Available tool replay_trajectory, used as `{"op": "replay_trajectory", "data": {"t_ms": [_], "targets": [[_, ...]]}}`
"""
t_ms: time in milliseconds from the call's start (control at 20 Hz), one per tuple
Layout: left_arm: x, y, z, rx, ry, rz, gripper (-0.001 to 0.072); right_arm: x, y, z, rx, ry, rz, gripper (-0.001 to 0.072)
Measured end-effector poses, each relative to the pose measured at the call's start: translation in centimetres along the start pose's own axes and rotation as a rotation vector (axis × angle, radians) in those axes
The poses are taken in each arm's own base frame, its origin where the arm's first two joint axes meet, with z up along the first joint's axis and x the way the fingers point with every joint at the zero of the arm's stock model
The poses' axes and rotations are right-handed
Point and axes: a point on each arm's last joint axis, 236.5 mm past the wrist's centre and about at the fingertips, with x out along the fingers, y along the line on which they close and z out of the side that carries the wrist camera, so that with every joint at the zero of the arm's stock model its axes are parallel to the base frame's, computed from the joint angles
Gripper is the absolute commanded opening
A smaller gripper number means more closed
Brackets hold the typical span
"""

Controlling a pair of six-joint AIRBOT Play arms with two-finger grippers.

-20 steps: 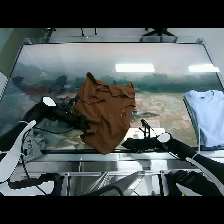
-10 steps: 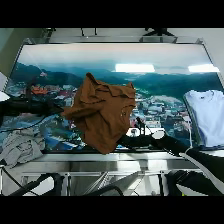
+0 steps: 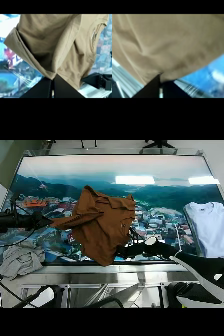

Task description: Fold the shirts.

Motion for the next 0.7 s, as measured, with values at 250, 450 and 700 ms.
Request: {"op": "replay_trajectory", "data": {"t_ms": [250,450,700], "targets": [[-2.1,-0.6,1.9,0.011,-0.07,-0.021,0.0005,-4.7,7.4,3.4,-0.133,-0.066,0.177,0.0016],[-9.5,-6.8,6.1,0.066,-0.31,-0.228,0.0005,-20.5,16.6,8.2,-0.36,-0.374,0.366,0.0016],[-26.7,-17.5,7.5,0.249,-0.819,-0.558,0.0006,-46.8,24.5,5.0,-0.681,-1.017,0.291,0.0016]]}}
